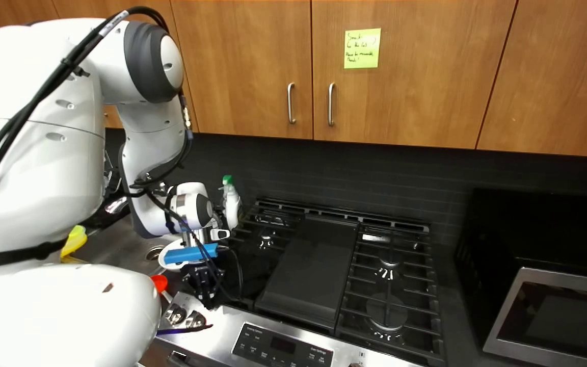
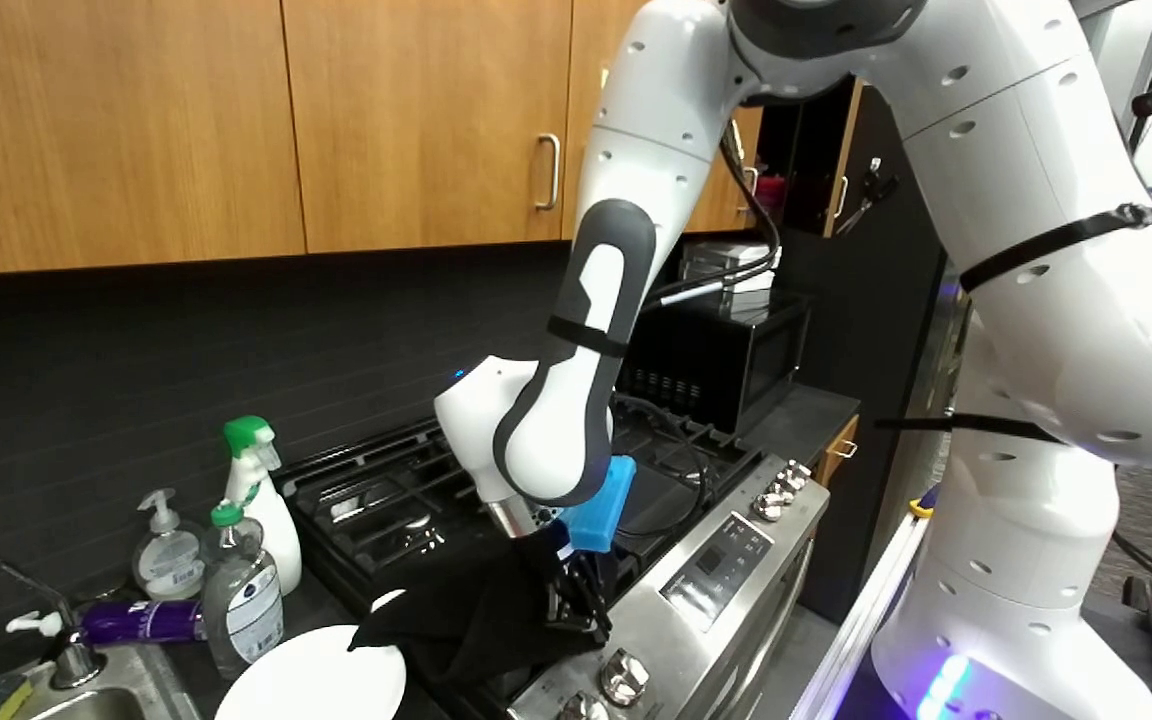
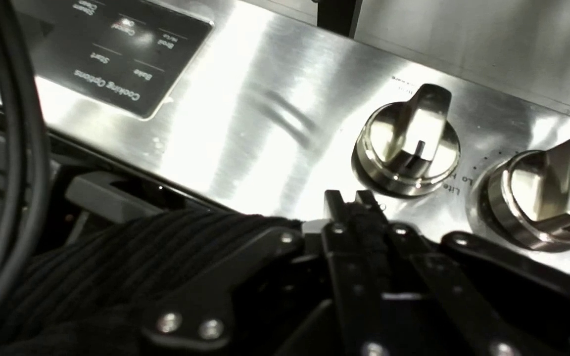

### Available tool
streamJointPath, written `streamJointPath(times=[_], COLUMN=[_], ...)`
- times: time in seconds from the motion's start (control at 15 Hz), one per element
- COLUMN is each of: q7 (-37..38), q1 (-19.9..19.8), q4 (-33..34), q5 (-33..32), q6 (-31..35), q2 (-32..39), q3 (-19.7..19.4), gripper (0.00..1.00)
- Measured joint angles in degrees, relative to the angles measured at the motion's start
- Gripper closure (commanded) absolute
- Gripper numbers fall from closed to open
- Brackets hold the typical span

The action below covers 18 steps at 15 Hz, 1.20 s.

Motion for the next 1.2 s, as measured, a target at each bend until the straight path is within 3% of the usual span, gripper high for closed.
streamJointPath(times=[0.4, 1.2], q7=[3.81, 3.93], q1=[0.26, -3.27], q4=[-0.56, -8.84], q5=[0.20, 0.46], q6=[-5.08, -15.09], q2=[-3.72, -19.27], q3=[-0.06, 0.09], gripper=[0.98, 0.98])
